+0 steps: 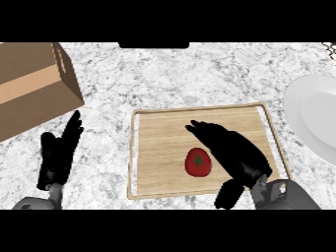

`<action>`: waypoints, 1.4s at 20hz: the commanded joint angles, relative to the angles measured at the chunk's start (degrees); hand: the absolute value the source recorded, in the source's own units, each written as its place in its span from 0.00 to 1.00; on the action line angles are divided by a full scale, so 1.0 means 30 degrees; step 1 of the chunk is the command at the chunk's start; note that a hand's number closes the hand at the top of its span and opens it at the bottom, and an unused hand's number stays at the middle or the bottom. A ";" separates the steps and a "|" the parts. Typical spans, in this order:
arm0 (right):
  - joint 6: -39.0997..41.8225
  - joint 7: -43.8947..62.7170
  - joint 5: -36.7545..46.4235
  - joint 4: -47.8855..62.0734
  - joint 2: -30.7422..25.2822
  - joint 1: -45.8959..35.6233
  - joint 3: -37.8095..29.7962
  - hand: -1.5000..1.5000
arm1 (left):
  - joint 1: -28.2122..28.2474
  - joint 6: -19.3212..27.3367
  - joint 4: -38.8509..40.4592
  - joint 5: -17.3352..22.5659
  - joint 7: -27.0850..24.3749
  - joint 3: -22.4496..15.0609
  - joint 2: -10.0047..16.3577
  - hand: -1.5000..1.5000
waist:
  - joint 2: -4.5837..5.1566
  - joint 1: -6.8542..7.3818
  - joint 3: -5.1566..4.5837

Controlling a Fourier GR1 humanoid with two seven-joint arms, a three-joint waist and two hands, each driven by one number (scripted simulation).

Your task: Pick the tomato from the tray and place it in the plate

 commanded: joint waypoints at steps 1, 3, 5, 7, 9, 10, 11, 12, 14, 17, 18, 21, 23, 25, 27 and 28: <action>0.1277 -0.0196 0.0929 -0.0088 0.0742 0.0313 -0.0707 0.00 | 0.0657 -0.0619 -0.0878 -0.0423 0.0277 0.0735 -0.0093 0.50 | -0.0009 -0.0014 0.0001; 0.1784 -0.0857 0.0968 0.0339 0.1025 -0.0005 -0.1308 0.00 | -0.0173 -0.0663 -0.0747 -0.0744 0.0858 0.0850 -0.0506 0.50 | -0.0003 -0.0022 0.0001; 0.1175 -0.2252 0.1824 0.1441 0.0846 0.0509 -0.1259 0.00 | 0.0633 -0.0554 -0.1372 -0.1016 0.0825 0.0792 -0.0725 0.50 | -0.0002 -0.0002 0.0003; 0.0913 -0.2107 0.2244 0.3510 0.2206 -0.0848 -0.1200 0.00 | 0.0516 -0.0422 -0.1000 -0.1437 0.0630 0.0348 -0.1273 0.50 | 0.0011 0.0029 0.0002; 0.0815 -0.1742 0.2971 0.2452 0.2718 0.0173 -0.0891 0.00 | -0.0457 -0.1297 -0.0031 -0.1125 0.0874 0.1595 -0.0850 0.50 | 0.0004 -0.0028 0.0001; 0.1348 -0.1936 0.2915 0.2562 0.2865 0.0031 -0.1310 0.00 | 0.0535 -0.1443 -0.0685 -0.1406 0.0417 0.1436 -0.0950 0.50 | -0.0001 -0.0008 0.0001; 0.2513 -0.0454 0.2344 0.1348 0.3254 -0.0320 -0.1650 0.00 | 0.0253 -0.1374 0.0310 -0.1382 -0.0452 0.1569 -0.1302 0.50 | -0.0002 -0.0032 -0.0002; 0.0801 -0.3263 0.2816 0.3096 0.2051 0.0402 -0.2087 0.00 | 0.0436 -0.0863 0.0206 -0.1634 -0.0127 0.1038 -0.1947 0.50 | 0.0008 -0.0026 0.0002; 0.0777 -0.2102 0.3889 0.1983 0.2818 0.1598 -0.0824 0.00 | 0.0007 -0.0770 -0.0383 -0.2083 0.0488 0.1382 -0.1785 0.50 | -0.0007 -0.0053 0.0002; 0.1020 -0.2552 0.4124 0.3480 0.3799 0.0285 -0.1608 0.00 | -0.0114 -0.1798 -0.0853 -0.1630 0.1753 0.2092 -0.1378 0.50 | 0.0000 -0.0021 0.0002; 0.1308 -0.3442 0.4240 0.3696 0.2940 0.0516 -0.1955 0.00 | 0.0247 -0.1785 -0.0206 -0.1877 0.0251 0.2216 -0.1542 0.50 | 0.0002 -0.0026 0.0001; 0.0990 -0.4431 0.5008 0.3756 0.2609 0.0229 -0.1325 1.00 | 0.2180 -0.2329 -0.2535 -0.1671 0.0892 0.1807 -0.1164 0.50 | -0.0015 0.0063 0.0005; -0.0693 -0.5513 0.5970 0.5002 0.2925 -0.0234 -0.1440 1.00 | 0.0512 -0.1187 -0.0157 -0.2589 -0.0229 0.1764 -0.2368 0.50 | 0.0010 -0.0004 0.0002; -0.1392 -0.5878 0.6697 0.5669 0.3435 -0.0016 -0.1132 1.00 | 0.1028 -0.1166 -0.1760 -0.2913 0.0938 0.1642 -0.2192 0.50 | 0.0000 0.0021 0.0005; -0.0897 -0.5377 0.7060 0.4822 0.3760 0.0147 -0.1445 1.00 | -0.0226 -0.1860 -0.0223 -0.2527 0.0811 0.2294 -0.2315 0.50 | 0.0000 -0.0045 0.0001; -0.0980 -0.6029 0.6860 0.5300 0.3311 -0.0595 -0.2141 1.00 | -0.1118 -0.1589 0.1152 -0.2576 0.0256 0.2417 -0.2658 0.50 | 0.0012 -0.0065 -0.0001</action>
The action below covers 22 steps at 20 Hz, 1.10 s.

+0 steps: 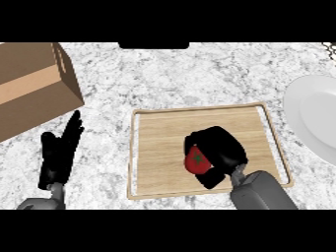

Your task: Pick the tomato from the tray and place it in the plate

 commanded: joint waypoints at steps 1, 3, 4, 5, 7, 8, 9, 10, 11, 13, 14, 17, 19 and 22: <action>-0.1601 -0.0628 0.1288 -0.0058 0.0217 0.0728 0.0170 1.00 | 0.0620 0.0463 0.0399 -0.0757 -0.1141 -0.0279 -0.0760 0.50 | 0.0037 -0.0022 0.0009; -0.1629 -0.0858 0.1043 0.0309 -0.0323 -0.0734 -0.1490 1.00 | -0.0053 -0.0189 -0.0652 -0.0203 0.0717 0.0169 0.0002 0.50 | 0.0039 0.0016 0.0013; -0.1826 0.0304 0.1514 -0.2121 -0.0506 0.0670 -0.0907 1.00 | 0.0686 -0.0002 -0.0112 -0.0279 -0.0321 0.0118 -0.0253 0.50 | 0.0004 -0.0095 0.0007; -0.3152 -0.0624 0.1663 -0.0956 -0.0846 0.0206 -0.1713 1.00 | 0.0154 0.0017 -0.0937 -0.0528 0.0985 -0.0367 -0.0270 0.50 | 0.0020 -0.0049 0.0019; -0.3495 0.1206 0.1695 -0.0736 -0.0760 0.0130 -0.3360 1.00 | 0.0910 -0.0573 -0.0777 -0.0077 -0.0080 0.0218 0.0346 0.50 | 0.0025 -0.0015 0.0011; -0.4072 0.1072 0.1649 0.0566 -0.1350 -0.0126 -0.4570 1.00 | 0.0567 -0.0333 -0.0216 -0.0229 -0.0422 0.0079 -0.0041 0.50 | 0.0096 -0.0030 0.0013; -0.4535 0.1513 0.1288 0.1112 -0.1558 -0.0604 -0.6035 1.00 | 0.0088 -0.0529 -0.0477 0.0059 0.0471 0.0437 0.0359 0.50 | 0.0138 -0.0018 0.0028; -0.4895 0.1839 0.1262 0.2112 -0.1828 -0.0994 -0.6977 1.00 | -0.0329 -0.0401 0.0073 -0.0175 0.0091 0.0327 0.0187 0.50 | 0.0228 -0.0045 0.0026; -0.4792 0.2989 0.1228 0.2087 -0.1998 -0.1168 -0.7842 1.00 | -0.0087 -0.0365 -0.0469 -0.0036 0.0530 0.0234 0.0061 0.50 | 0.0154 -0.0030 0.0026; -0.5871 0.2251 0.1268 0.2860 -0.2742 -0.1987 -0.8790 1.00 | -0.0466 -0.0272 -0.0353 -0.0138 0.0540 0.0461 0.0183 0.50 | 0.0129 0.0066 0.0023; -0.5320 0.2621 0.1127 0.2122 -0.3065 -0.2621 -0.9060 1.00 | 0.0482 -0.0134 -0.0457 -0.0355 0.0078 -0.0163 -0.0417 0.50 | 0.0063 0.0058 0.0011; -0.6278 0.3420 0.1504 -0.0054 -0.2180 -0.1397 -0.8584 1.00 | 0.1078 -0.0204 -0.1752 -0.0559 0.1029 -0.0412 -0.0263 0.50 | -0.0020 -0.0013 0.0012; -0.7922 0.3590 0.1535 0.0026 -0.2575 -0.2597 -1.0027 1.00 | 0.0628 -0.0498 -0.0233 -0.0086 -0.0354 0.0411 -0.0021 0.50 | 0.0018 -0.0042 0.0002; -0.9431 0.3650 0.2255 -0.1007 -0.3492 -0.2037 -1.0980 1.00 | 0.0601 0.0075 -0.0893 -0.0703 0.0515 -0.0300 -0.0565 0.50 | -0.0010 -0.0168 0.0015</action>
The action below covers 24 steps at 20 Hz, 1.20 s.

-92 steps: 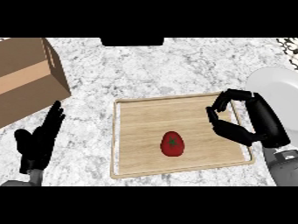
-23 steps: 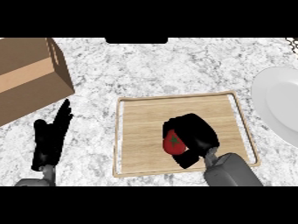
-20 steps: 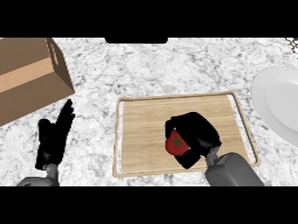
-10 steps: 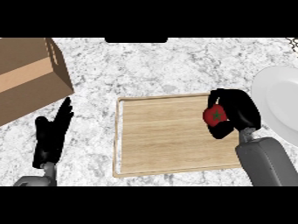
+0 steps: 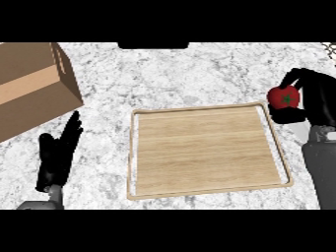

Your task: Pick the tomato from the tray and place it in the plate

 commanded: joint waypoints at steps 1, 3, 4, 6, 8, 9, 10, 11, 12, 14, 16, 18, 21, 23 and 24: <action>-0.1171 0.1834 0.0901 -0.1350 -0.0157 -0.0787 -0.1034 1.00 | -0.0654 0.0178 0.1247 -0.0283 -0.0640 0.0143 -0.0238 0.50 | 0.0014 -0.0102 -0.0016; -0.1162 0.1144 0.0278 -0.1573 -0.1076 0.0322 -0.2149 1.00 | -0.0005 0.0129 0.0093 -0.0172 -0.0343 0.0015 -0.0343 0.50 | 0.0002 -0.0037 -0.0002; -0.0747 0.1977 0.0413 -0.1101 -0.1139 -0.0781 -0.2397 1.00 | 0.0554 -0.0148 0.0049 -0.0099 -0.0419 -0.0063 -0.0281 0.50 | 0.0012 0.0066 -0.0005; -0.0493 0.2178 0.0020 -0.1227 -0.1557 -0.0507 -0.3138 1.00 | 0.0430 0.0158 0.0453 -0.0592 -0.0867 -0.0268 -0.0568 0.50 | 0.0016 0.0033 -0.0005; -0.1087 0.1489 -0.0621 -0.0491 -0.1800 -0.0139 -0.3945 1.00 | -0.0800 -0.0786 0.0070 0.0306 0.0517 0.0940 0.0582 0.50 | 0.0025 0.0034 0.0001; -0.1689 0.1219 -0.0377 0.1406 -0.1963 -0.1042 -0.4121 1.00 | -0.0491 -0.0194 0.0998 -0.0444 -0.0567 0.0049 -0.0491 0.50 | 0.0054 0.0102 -0.0001; -0.1717 0.0689 -0.0804 0.1823 -0.2191 -0.0883 -0.4389 1.00 | -0.1192 -0.0416 0.0696 -0.0053 0.0431 0.0901 0.0165 0.50 | 0.0048 0.0094 0.0001; -0.0877 0.0838 -0.1168 0.2188 -0.3044 -0.1524 -0.4932 1.00 | -0.0737 -0.0520 0.1118 -0.0108 -0.0337 0.0509 -0.0253 0.50 | 0.0048 0.0098 -0.0002; -0.2332 0.0741 -0.0685 0.2391 -0.2206 -0.0841 -0.4576 1.00 | -0.0606 -0.0571 0.1272 -0.0246 -0.0646 0.0638 -0.0189 0.50 | 0.0043 0.0098 -0.0001; -0.2028 -0.0058 -0.1373 0.3772 -0.3186 -0.1175 -0.5364 1.00 | -0.0830 -0.0330 0.0020 -0.0495 0.0562 0.0381 -0.0220 0.50 | 0.0037 0.0125 0.0004; -0.2419 -0.1508 -0.1615 0.6137 -0.3936 -0.1486 -0.5733 1.00 | -0.0777 -0.0454 0.1436 -0.0188 -0.0508 0.0676 -0.0548 0.50 | 0.0073 0.0150 0.0003; -0.3024 -0.1914 -0.1614 0.7991 -0.4054 -0.2121 -0.5829 1.00 | -0.1306 -0.0519 0.1570 -0.0156 -0.0437 0.0929 -0.0485 0.50 | 0.0076 0.0168 0.0003; -0.3953 -0.2940 -0.1517 1.1319 -0.4895 -0.3223 -0.6346 1.00 | -0.1538 -0.0295 0.2252 -0.0551 -0.0907 0.0836 -0.0676 0.50 | 0.0127 0.0255 0.0008; -0.3083 -0.3110 -0.1652 1.2010 -0.5017 -0.2937 -0.6123 1.00 | -0.0570 -0.0795 0.0403 -0.0332 0.0195 0.0595 -0.0321 0.50 | 0.0094 0.0300 0.0011; -0.1706 -0.2596 -0.1761 1.2425 -0.5436 -0.3905 -0.5987 1.00 | -0.0546 -0.0431 0.2346 -0.0625 -0.1713 0.0547 -0.0916 0.50 | 0.0130 0.0293 0.0000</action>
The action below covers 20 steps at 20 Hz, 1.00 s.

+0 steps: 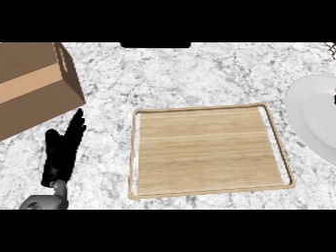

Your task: Pick the tomato from the tray and place it in the plate

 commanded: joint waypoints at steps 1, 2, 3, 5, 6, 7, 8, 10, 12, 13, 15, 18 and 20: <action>0.0812 -0.1584 -0.0707 0.2875 -0.0791 0.0223 -0.0456 1.00 | -0.0476 0.1025 -0.0503 -0.0904 0.0745 -0.0482 -0.0567 0.50 | 0.0012 -0.0002 0.0011; 0.1766 -0.1521 -0.1007 0.3807 -0.1220 -0.0559 -0.0622 1.00 | 0.0955 -0.0335 -0.0796 -0.0102 0.0122 -0.0298 0.0128 0.50 | 0.0018 0.0170 0.0009; 0.1782 -0.2462 -0.1278 0.4605 -0.1145 -0.0546 -0.0646 1.00 | 0.0008 -0.0464 -0.0121 0.0328 0.0022 0.0311 0.0229 0.50 | 0.0051 0.0123 0.0009; 0.1617 -0.2780 -0.1353 0.6759 -0.1350 -0.1583 -0.0943 1.00 | -0.0756 0.0160 -0.0729 -0.0330 0.1432 -0.0139 -0.0043 0.50 | 0.0101 0.0275 0.0028; 0.3392 -0.2893 -0.1819 0.6508 -0.1353 -0.0967 -0.0862 1.00 | 0.0520 -0.0194 -0.0198 -0.0098 -0.0687 0.0031 0.0041 0.50 | 0.0085 0.0249 0.0013; 0.4017 -0.1940 -0.1131 0.6419 -0.1287 -0.1001 -0.0144 1.00 | 0.0161 -0.0454 -0.1117 0.0152 0.0723 0.0134 0.0360 0.50 | 0.0010 0.0174 0.0005; 0.4224 -0.3092 -0.1173 0.7579 -0.2216 -0.0873 -0.0397 1.00 | 0.0127 -0.0436 -0.1352 0.0115 0.0934 -0.0051 0.0208 0.50 | 0.0059 0.0230 0.0020; 0.4022 -0.3606 -0.1341 0.9211 -0.1922 -0.1634 -0.0544 0.00 | 0.0092 -0.0541 -0.0433 0.0254 0.0133 0.0044 -0.0065 0.50 | 0.0100 0.0254 0.0020; 0.4800 -0.4978 -0.1564 0.9553 -0.2550 -0.1976 -0.0433 0.00 | 0.0166 -0.0472 -0.0113 -0.0016 0.0026 0.0387 0.0317 0.50 | 0.0050 0.0137 0.0011; 0.5033 -0.5206 -0.1729 0.9054 -0.2102 -0.2221 -0.0240 0.00 | -0.0787 -0.0308 -0.0054 -0.0192 0.0639 0.0394 0.0298 0.50 | 0.0024 0.0050 0.0006; 0.4166 -0.7771 -0.2497 0.9827 -0.2509 -0.1602 -0.1114 0.00 | 0.0127 -0.0013 -0.1559 -0.0363 0.1114 -0.0097 -0.0013 0.50 | 0.0040 0.0191 0.0033; 0.4550 -0.9351 -0.4618 0.8701 -0.2294 -0.1600 -0.2714 0.00 | 0.0951 -0.0085 -0.0913 -0.0455 0.0041 -0.0133 -0.0083 0.50 | -0.0040 0.0004 0.0025; 0.4363 -1.0470 -0.6666 0.8075 -0.1894 -0.1806 -0.4522 0.00 | 0.0232 -0.0394 -0.1163 0.0040 0.0984 0.0493 0.0480 0.50 | -0.0141 -0.0264 0.0044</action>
